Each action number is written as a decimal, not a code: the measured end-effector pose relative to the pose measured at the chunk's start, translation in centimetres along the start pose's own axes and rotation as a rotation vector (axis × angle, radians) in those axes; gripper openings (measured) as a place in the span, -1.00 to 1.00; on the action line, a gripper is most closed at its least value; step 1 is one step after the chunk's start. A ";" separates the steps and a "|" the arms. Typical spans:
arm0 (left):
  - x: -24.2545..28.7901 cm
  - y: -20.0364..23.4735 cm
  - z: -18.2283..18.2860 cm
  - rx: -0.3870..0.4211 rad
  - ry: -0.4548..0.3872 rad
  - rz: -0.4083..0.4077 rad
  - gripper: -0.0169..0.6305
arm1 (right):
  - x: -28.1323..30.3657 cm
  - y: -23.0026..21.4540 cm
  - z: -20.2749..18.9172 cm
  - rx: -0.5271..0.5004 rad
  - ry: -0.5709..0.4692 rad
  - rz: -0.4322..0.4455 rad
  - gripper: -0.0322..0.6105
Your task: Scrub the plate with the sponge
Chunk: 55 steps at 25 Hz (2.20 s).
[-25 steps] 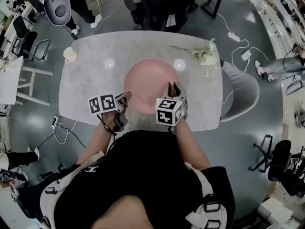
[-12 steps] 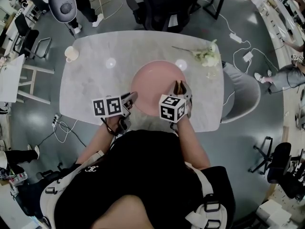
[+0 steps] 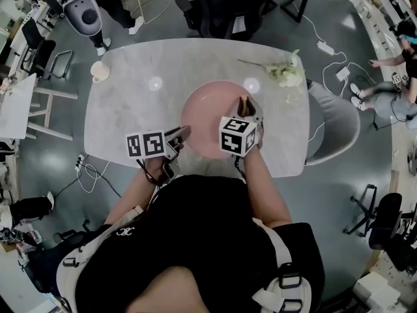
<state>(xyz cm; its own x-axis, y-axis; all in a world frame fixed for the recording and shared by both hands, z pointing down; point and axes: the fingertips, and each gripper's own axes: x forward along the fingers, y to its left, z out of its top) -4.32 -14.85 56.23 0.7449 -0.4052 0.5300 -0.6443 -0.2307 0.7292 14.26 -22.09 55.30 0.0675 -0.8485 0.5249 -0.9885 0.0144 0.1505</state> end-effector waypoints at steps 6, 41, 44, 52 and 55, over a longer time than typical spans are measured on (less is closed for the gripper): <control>0.1 -0.2 -0.6 0.022 0.010 -0.006 -0.80 | 0.0 2.3 2.6 -0.019 -0.076 0.060 -0.70; -1.7 1.3 -1.7 0.041 -0.002 0.061 -0.78 | -2.8 15.9 1.3 -0.226 -0.054 0.611 -0.69; -1.8 1.2 -1.5 0.049 -0.005 0.067 -0.78 | -1.4 13.1 1.1 -0.153 -0.018 0.515 -0.69; -2.3 1.3 -0.6 0.065 -0.032 0.072 -0.76 | 1.4 6.5 -0.2 0.033 0.046 0.226 -0.69; -2.4 1.2 -0.4 0.076 -0.033 0.080 -0.76 | 0.9 6.9 0.4 0.046 0.002 0.252 -0.69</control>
<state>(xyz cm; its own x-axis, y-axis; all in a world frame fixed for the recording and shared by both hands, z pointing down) -6.80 -13.78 56.05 0.6854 -0.4539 0.5694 -0.7135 -0.2625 0.6496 7.44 -22.90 56.48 -0.1820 -0.8199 0.5428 -0.9792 0.2014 -0.0241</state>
